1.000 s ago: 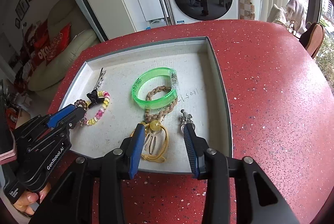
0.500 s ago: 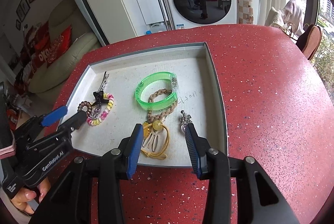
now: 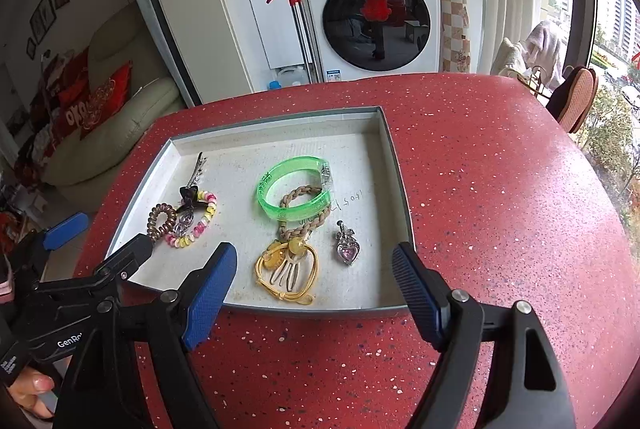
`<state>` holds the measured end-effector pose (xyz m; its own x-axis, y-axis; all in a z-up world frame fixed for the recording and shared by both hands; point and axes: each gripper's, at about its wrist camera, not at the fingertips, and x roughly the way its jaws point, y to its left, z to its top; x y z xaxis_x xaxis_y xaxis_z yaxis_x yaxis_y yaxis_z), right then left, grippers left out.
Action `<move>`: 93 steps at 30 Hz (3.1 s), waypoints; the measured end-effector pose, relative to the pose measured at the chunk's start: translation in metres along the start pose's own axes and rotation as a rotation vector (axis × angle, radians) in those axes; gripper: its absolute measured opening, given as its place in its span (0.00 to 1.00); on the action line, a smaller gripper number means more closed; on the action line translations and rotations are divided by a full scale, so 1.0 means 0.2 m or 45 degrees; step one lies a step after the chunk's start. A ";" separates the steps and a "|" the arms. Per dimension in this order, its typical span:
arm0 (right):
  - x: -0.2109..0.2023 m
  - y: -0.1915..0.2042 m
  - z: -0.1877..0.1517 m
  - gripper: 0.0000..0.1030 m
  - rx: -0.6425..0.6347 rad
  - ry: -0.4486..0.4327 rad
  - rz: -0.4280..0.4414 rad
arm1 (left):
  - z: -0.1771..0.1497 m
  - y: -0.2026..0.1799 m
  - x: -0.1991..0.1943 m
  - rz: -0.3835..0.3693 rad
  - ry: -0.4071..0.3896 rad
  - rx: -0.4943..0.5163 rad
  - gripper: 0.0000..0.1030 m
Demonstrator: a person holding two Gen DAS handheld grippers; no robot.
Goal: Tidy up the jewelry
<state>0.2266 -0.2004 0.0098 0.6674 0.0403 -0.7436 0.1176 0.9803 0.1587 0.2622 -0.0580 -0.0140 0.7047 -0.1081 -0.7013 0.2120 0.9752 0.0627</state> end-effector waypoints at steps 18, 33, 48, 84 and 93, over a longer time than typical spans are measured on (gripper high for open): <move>-0.23 0.08 -0.17 1.00 -0.067 -0.189 -0.026 | -0.21 0.08 -0.26 0.034 -0.103 -0.087 1.00; -0.36 0.09 -0.46 1.00 -0.049 -0.212 -0.089 | -0.45 0.12 -0.43 0.096 -0.180 -0.156 1.00; -0.51 0.16 -0.50 1.00 -0.085 -0.299 -0.116 | -0.48 0.11 -0.57 0.107 -0.202 -0.172 1.00; -0.60 0.16 -0.46 1.00 -0.064 -0.316 -0.084 | -0.44 0.08 -0.66 0.093 -0.189 -0.175 1.00; -0.60 0.15 -0.45 1.00 -0.070 -0.316 -0.089 | -0.45 0.08 -0.66 0.101 -0.187 -0.173 1.00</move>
<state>0.0832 -0.1575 0.0450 0.8200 -0.0700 -0.5681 0.1344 0.9883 0.0721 0.1126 -0.0104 0.0161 0.8085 -0.0476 -0.5865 0.0662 0.9978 0.0104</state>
